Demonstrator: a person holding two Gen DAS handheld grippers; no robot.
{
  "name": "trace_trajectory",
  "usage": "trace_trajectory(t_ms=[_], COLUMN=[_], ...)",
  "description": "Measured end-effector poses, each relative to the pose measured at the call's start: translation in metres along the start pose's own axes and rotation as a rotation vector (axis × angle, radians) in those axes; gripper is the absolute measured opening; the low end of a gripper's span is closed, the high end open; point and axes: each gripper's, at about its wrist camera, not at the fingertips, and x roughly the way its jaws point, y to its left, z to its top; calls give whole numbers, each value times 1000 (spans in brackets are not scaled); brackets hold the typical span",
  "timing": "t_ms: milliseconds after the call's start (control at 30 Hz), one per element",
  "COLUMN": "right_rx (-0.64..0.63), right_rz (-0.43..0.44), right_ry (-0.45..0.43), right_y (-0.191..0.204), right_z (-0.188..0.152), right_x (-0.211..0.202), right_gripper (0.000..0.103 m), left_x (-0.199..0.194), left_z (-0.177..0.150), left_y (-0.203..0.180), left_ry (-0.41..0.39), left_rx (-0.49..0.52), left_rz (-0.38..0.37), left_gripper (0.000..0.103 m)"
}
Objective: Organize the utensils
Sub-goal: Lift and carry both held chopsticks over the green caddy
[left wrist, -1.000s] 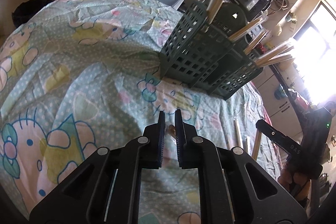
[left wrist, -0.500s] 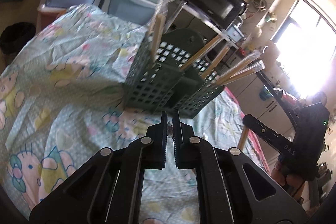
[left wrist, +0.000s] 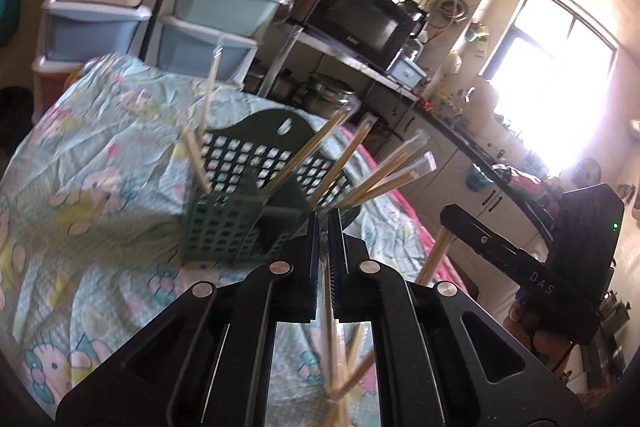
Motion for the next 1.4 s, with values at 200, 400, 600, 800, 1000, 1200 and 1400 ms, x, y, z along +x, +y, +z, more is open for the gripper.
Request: trace_trajectory(t_ms=[200, 400, 600, 800, 1000, 1200, 1400], right_rx=[-38, -73, -94, -117, -145, -153, -143], right_rz=[9, 19, 34, 44, 25, -7, -32], right_ry=[-50, -106, -167, -230, -278, -302, -293], right_y=[7, 16, 26, 35, 41, 35, 24], right_z=[20, 41, 62, 86, 107, 123, 121], right_x=[-6, -11, -13, -16, -10, 8, 29], right_gripper=[4, 4, 4, 4, 4, 4, 4], left_x=[-6, -18, -29, -35, -43, -48, -33], left_z=[24, 50, 75, 101, 126, 144, 145], left_y=[-20, -36, -47, -53, -60, -65, -59], left_ry=[-39, -93, -167, -235, -293, -333, -327], left_rx=[53, 96, 117, 133, 158, 192, 215], left_rz=[-38, -57, -55, -42, -23, 23, 81], left_gripper=[2, 2, 2, 2, 2, 2, 2])
